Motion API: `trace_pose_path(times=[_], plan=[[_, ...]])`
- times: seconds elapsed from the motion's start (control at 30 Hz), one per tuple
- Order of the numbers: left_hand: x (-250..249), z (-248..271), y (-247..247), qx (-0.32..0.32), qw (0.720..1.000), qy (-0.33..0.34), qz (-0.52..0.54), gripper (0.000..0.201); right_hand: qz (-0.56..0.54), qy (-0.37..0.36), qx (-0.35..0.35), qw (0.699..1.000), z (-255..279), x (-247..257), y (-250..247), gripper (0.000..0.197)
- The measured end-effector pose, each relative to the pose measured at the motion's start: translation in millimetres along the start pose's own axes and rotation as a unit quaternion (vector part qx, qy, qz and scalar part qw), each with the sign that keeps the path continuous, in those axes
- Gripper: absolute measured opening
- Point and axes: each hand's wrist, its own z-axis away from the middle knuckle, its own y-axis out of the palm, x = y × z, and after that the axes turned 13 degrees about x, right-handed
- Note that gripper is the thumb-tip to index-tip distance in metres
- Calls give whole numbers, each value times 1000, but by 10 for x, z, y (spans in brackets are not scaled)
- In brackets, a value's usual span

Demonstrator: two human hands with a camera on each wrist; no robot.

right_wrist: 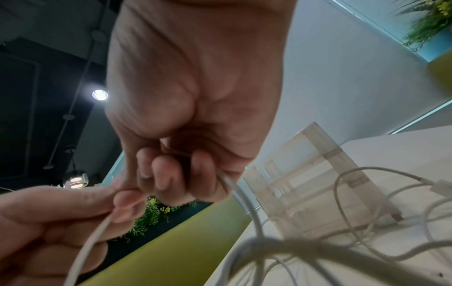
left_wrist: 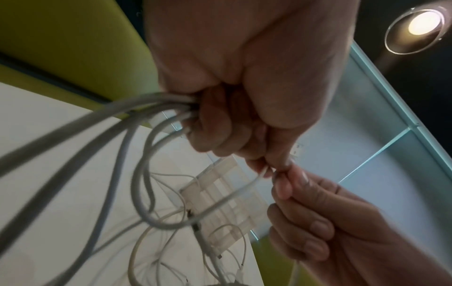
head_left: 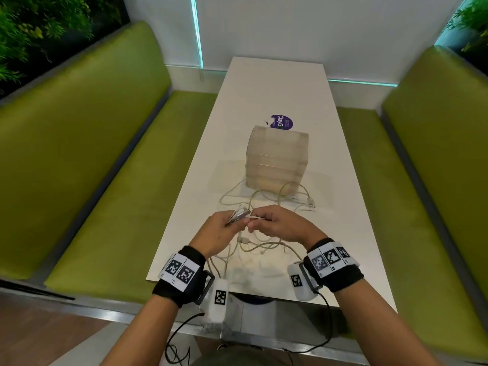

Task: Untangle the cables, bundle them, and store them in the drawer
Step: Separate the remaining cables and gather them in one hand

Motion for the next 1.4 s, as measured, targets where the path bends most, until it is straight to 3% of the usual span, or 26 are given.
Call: trace_pose_path(times=[0.07,0.23,0.4,0.5,0.57,0.7,0.8,0.87,1.0,1.1,1.27,1.4], plan=[[-10,17,-20,-24,1000,11,-7,22,66,29,-13,997,-19,-74,-27,16],[-61,98,-110,-114,987,47,101,41,211,145,-40,966,-80,-477,-85,17],[-52,155,-169,-149,979,61,123,42,181,167,-139,959,-94,-720,-89,13],[-80,191,-146,-150,979,54,123,40,137,140,-212,957,-96,-756,-112,4],[-72,199,-149,-137,980,47,135,37,54,111,-223,967,-17,-652,-117,12],[-73,236,-135,-70,991,20,111,26,-30,4,-149,988,241,-229,-41,31],[-71,238,-57,13,998,10,64,25,-24,-19,-114,993,323,-10,41,38],[-58,227,-2,77,997,10,20,26,-50,-14,-83,995,293,52,117,34],[-62,227,61,163,986,1,-40,25,-87,-28,-70,993,246,50,274,8],[-86,246,31,204,977,7,-61,27,-135,-46,-76,987,275,4,306,10],[-72,249,13,193,981,9,-16,27,-222,-103,-82,966,283,-11,337,4],[-11,245,-29,59,990,2,126,29,-249,-120,-78,958,313,3,263,4]])
